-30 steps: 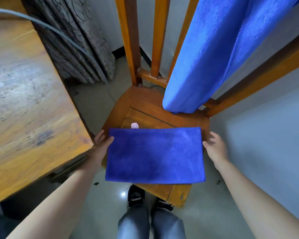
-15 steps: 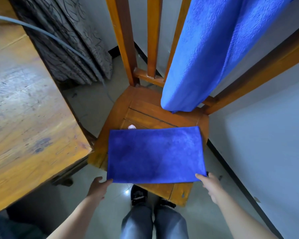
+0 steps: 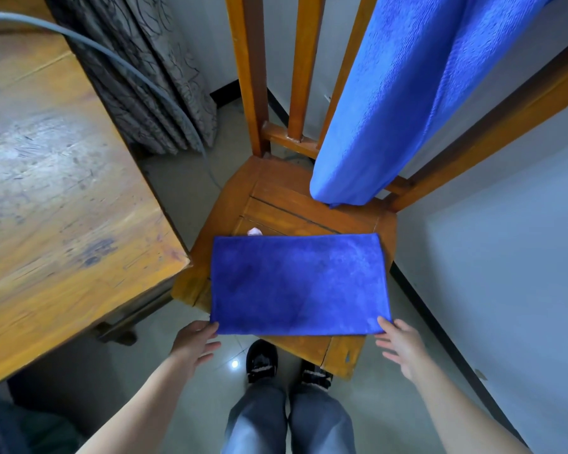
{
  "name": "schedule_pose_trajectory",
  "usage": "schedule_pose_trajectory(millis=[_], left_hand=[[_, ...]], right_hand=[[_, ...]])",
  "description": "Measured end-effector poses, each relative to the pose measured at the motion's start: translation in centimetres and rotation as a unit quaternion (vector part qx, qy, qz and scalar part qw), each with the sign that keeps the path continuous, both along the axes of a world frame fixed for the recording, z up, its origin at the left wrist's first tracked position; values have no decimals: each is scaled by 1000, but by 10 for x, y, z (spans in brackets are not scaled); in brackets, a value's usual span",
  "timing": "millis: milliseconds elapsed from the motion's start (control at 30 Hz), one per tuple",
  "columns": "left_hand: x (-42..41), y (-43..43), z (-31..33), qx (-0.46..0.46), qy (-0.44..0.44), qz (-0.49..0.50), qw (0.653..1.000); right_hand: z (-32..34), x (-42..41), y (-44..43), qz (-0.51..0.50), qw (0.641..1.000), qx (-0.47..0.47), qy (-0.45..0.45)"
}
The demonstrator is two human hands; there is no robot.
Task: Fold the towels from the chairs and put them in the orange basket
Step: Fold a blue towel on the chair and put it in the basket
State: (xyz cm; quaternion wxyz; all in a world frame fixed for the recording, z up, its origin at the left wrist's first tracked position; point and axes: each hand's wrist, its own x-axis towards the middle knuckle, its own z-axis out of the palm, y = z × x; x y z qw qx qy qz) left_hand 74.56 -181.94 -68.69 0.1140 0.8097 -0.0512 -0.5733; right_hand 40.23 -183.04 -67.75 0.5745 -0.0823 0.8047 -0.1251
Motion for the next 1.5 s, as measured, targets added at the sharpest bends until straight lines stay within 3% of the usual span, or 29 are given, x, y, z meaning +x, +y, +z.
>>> schedule_pose_trajectory(millis=[300, 500, 733, 867, 967, 1067, 1200, 1333, 1500], left_hand=[[10, 16, -3, 13, -10, 28, 999], [9, 18, -3, -5, -9, 35, 999], [6, 18, 8, -14, 34, 55, 998], [4, 18, 13, -8, 66, 62, 996], [4, 16, 14, -12, 81, 55, 995], [4, 16, 17, -38, 100, 40, 993], [4, 21, 23, -80, 165, 112, 977], [6, 28, 24, -80, 194, 145, 967], [3, 32, 19, -74, 178, 195, 962]], right_hand=[[4, -10, 15, -199, 979, -27, -33], [4, 0, 18, -205, 978, -37, 31], [39, 46, 8, -49, 978, -156, 129], [62, 95, 0, -17, 973, -205, 104], [68, 142, -6, 34, 978, -203, 24], [66, 188, -4, 207, 960, -185, -39], [47, 225, 6, 429, 891, -133, -63], [35, 228, 16, 381, 909, -106, -134], [34, 214, 26, 356, 918, -110, -137]])
